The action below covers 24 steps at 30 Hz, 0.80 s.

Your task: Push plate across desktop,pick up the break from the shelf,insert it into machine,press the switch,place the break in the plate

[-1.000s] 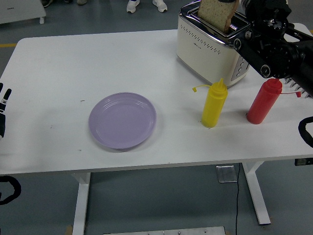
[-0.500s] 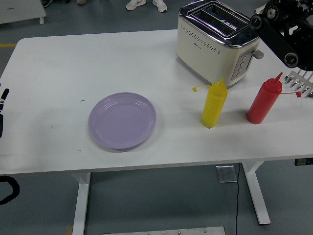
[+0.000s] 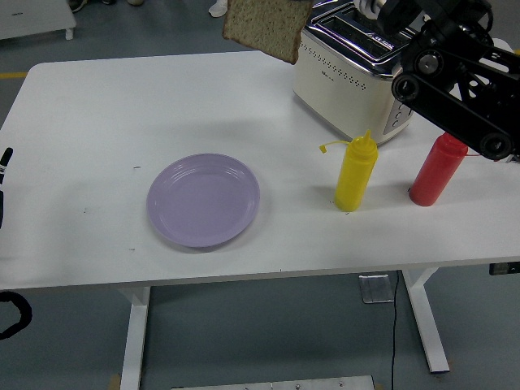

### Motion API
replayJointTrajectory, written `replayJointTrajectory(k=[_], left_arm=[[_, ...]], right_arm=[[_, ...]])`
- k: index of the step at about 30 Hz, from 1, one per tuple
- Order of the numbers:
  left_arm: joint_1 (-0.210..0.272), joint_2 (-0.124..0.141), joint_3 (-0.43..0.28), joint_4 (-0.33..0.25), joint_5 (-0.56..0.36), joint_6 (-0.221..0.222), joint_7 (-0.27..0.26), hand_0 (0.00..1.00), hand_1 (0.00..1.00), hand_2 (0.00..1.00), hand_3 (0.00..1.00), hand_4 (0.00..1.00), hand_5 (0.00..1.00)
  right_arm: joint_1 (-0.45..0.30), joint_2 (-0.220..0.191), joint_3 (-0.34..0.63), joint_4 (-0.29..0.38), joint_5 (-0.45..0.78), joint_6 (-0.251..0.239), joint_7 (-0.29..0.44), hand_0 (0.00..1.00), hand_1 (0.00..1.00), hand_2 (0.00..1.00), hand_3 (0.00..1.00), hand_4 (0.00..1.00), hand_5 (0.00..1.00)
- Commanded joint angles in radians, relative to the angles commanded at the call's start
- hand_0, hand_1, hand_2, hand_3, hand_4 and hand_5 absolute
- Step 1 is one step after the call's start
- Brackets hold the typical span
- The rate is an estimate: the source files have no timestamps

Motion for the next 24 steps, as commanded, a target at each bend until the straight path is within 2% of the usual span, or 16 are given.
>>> replayJointTrajectory(k=[3, 6, 9, 14, 19, 24], left_arm=[[0.002, 0.000, -0.004, 0.000, 0.000, 0.002, 0.000, 0.814, 0.856, 0.916, 0.841, 0.647, 0.998], [0.000, -0.002, -0.005, 0.004, 0.000, 0.004, 0.000, 0.814, 0.856, 0.916, 0.841, 0.647, 0.998], [-0.002, -0.005, -0.004, 0.007, 0.000, 0.004, 0.001, 0.814, 0.856, 0.916, 0.841, 0.647, 0.998], [-0.001, -0.006, -0.009, 0.009, 0.000, 0.004, 0.000, 0.814, 0.855, 0.916, 0.841, 0.646, 0.998], [0.000, -0.005, -0.011, 0.010, 0.000, 0.004, -0.001, 0.814, 0.855, 0.916, 0.840, 0.647, 0.998], [-0.001, -0.005, -0.006, 0.011, 0.000, 0.003, -0.001, 0.814, 0.855, 0.916, 0.840, 0.646, 0.998]], right_arm=[[0.001, 0.011, -0.065, 0.036, 0.074, 0.035, 0.019, 0.239, 0.310, 0.388, 0.486, 0.172, 0.126], [-0.010, 0.048, -0.129, 0.024, 0.146, 0.046, 0.052, 0.253, 0.310, 0.384, 0.486, 0.152, 0.146], [-0.025, 0.080, -0.179, 0.005, 0.209, 0.035, 0.068, 0.253, 0.310, 0.384, 0.486, 0.152, 0.146], [-0.050, 0.109, -0.240, -0.010, 0.288, 0.012, 0.083, 0.255, 0.311, 0.386, 0.485, 0.158, 0.148], [-0.062, 0.135, -0.294, -0.034, 0.319, -0.007, 0.090, 0.256, 0.311, 0.386, 0.483, 0.158, 0.146], [-0.072, 0.162, -0.306, -0.062, 0.329, -0.027, 0.101, 0.268, 0.321, 0.393, 0.486, 0.163, 0.143]])
